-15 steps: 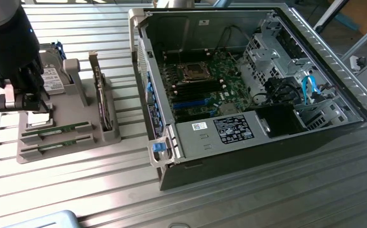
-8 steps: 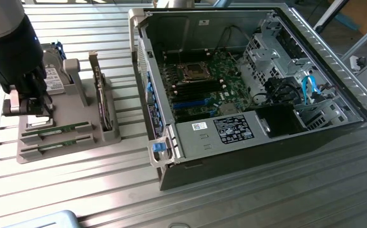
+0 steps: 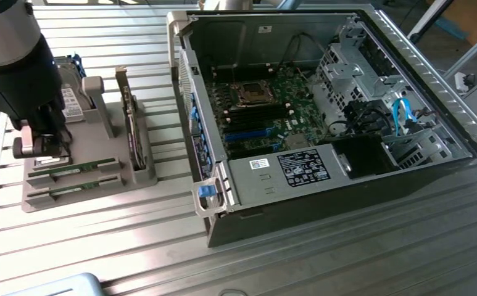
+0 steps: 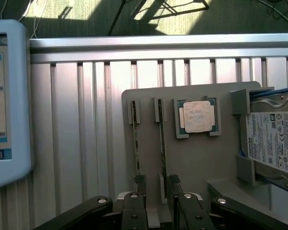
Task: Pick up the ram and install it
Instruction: 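Pick up the ram and move it above insertion slot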
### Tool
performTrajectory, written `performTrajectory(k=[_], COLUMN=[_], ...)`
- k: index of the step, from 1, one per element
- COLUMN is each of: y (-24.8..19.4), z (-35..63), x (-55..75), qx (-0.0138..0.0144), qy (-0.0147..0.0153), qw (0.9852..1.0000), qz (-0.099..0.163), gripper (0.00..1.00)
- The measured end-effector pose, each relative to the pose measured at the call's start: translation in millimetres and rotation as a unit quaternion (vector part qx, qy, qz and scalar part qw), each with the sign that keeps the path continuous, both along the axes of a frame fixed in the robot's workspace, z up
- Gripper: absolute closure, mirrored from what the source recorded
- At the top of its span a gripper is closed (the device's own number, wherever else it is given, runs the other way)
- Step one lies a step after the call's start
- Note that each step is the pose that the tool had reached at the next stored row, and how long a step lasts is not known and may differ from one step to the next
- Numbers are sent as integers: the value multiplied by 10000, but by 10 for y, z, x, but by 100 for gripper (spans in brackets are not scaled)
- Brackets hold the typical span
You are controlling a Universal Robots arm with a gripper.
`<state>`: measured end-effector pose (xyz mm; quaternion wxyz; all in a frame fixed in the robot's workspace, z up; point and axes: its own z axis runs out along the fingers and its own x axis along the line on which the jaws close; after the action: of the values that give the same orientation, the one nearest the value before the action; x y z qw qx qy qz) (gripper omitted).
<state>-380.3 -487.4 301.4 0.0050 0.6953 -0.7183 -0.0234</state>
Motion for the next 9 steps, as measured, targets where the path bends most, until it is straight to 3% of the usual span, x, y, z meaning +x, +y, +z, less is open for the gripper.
performTrajectory(k=[9], y=[-1], z=[-127], x=[1], qx=[0], qy=[1], qw=[10000], qz=[0], gripper=[68])
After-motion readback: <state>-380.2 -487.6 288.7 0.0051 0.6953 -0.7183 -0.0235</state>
